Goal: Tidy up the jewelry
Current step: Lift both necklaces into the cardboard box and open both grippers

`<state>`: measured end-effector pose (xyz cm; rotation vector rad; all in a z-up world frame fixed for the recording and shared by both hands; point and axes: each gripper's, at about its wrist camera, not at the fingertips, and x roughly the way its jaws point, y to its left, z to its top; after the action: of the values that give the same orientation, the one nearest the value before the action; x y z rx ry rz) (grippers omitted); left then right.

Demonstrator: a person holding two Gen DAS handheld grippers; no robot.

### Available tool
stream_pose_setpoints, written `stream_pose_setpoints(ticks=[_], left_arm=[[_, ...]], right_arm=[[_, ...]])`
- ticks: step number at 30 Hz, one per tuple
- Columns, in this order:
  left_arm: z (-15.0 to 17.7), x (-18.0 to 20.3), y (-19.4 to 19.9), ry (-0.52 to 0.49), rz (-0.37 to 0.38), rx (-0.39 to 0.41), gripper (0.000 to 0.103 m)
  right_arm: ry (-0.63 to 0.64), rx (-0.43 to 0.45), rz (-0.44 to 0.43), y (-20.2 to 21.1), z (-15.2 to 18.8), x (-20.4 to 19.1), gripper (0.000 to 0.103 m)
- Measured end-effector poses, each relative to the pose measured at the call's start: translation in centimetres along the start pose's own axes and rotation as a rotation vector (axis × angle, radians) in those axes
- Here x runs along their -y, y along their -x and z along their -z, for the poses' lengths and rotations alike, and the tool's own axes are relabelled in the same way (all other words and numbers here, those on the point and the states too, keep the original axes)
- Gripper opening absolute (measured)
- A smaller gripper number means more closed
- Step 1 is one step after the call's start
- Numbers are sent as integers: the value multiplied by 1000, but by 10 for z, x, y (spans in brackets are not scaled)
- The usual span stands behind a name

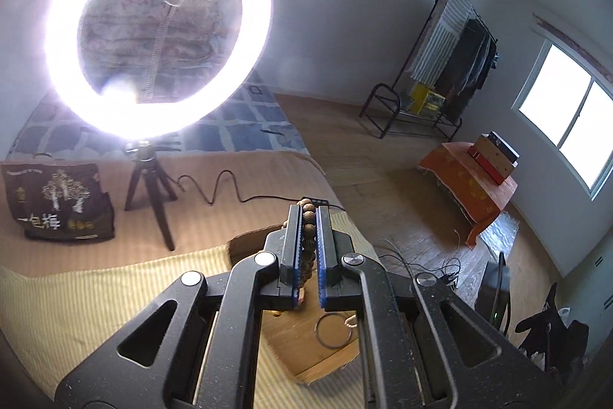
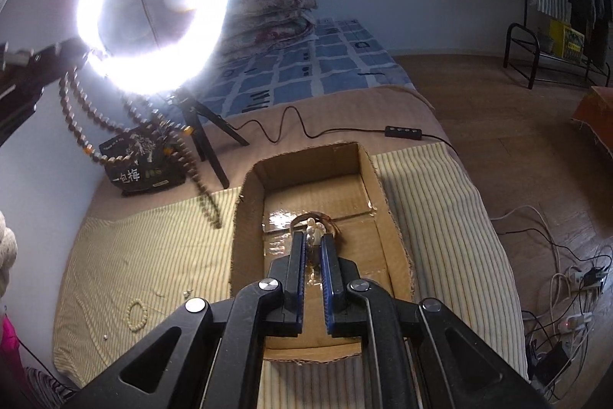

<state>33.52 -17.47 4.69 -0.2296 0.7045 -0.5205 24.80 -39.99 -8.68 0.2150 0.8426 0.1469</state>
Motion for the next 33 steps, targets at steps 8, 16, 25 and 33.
stream_pose_setpoints(ticks=[8, 16, 25, 33], left_arm=[[3, -4, -51, 23, -14, -54, 4], [21, -21, -96, 36, -55, -133, 4], [40, -27, -124, 17, -70, -197, 4], [49, -22, -132, -15, -80, -232, 25]], right_arm=[[-26, -28, 3, -12, 0, 15, 5], [-51, -75, 21, -34, 4, 26, 5], [-81, -118, 28, -53, 10, 38, 6], [-52, -121, 44, -55, 13, 31, 51]])
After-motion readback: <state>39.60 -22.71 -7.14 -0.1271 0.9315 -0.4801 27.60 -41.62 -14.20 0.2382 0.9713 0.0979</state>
